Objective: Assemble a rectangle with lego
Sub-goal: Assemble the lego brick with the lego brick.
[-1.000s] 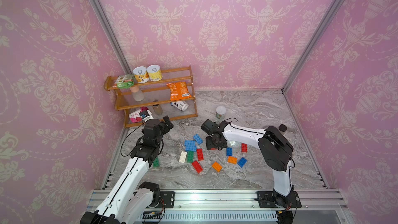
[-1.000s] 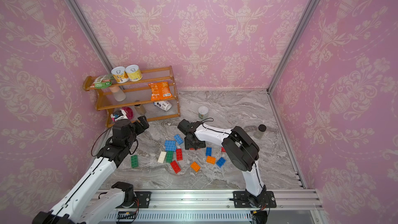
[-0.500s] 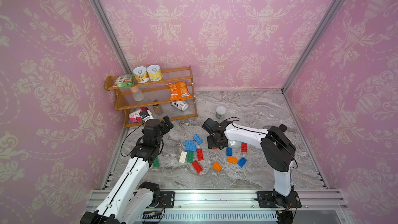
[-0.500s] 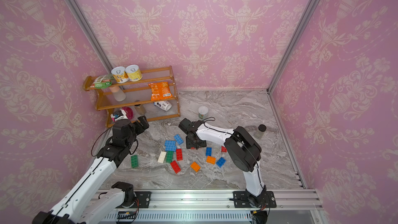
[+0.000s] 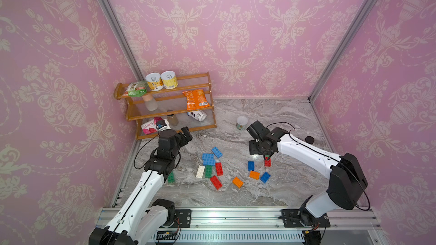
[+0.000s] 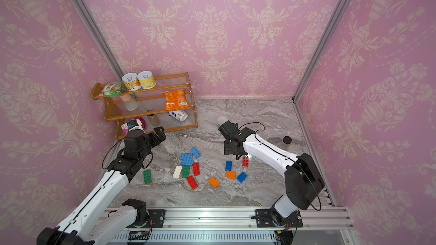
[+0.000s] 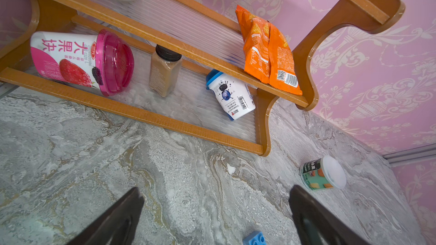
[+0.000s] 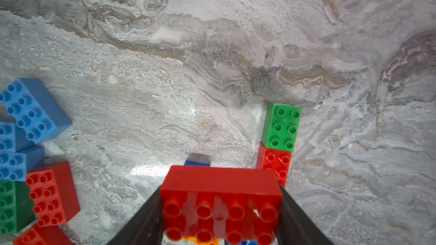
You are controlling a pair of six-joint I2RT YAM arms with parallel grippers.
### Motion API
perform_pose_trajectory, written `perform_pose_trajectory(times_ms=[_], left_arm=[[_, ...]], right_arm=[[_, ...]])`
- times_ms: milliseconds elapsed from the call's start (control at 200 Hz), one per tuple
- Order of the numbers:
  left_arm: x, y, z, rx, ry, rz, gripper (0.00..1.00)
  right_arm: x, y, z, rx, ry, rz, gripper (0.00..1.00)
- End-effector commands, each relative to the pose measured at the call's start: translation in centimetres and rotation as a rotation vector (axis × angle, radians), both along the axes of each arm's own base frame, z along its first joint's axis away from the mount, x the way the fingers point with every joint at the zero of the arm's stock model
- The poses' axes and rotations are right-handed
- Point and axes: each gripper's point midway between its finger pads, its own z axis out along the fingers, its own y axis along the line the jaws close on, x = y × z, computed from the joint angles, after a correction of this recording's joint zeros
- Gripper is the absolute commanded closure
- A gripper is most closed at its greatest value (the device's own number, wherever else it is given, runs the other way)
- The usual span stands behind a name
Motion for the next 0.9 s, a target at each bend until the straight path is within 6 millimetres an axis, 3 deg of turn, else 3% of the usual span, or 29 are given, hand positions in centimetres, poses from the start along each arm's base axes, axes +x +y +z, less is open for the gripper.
perform_pose_trajectory(times_ms=[0, 320, 895], left_arm=[[0.7, -1.6, 1.3, -0.081, -0.037, -0.050, 0.01], [1.3, -3.5, 0.5, -0.134, -0.015, -0.109, 0.01], [2.1, -4.3, -0.3, -0.127, 0.012, -0.126, 0.01]], right_arm=[[-1.1, -3.0, -0.6, -0.075, 0.029, 0.014, 0.65], [-1.8, -5.9, -2.5, -0.031, 0.059, -0.077, 0.66], [-1.0, -5.9, -4.5, 0.013, 0.069, -0.086, 0.66]])
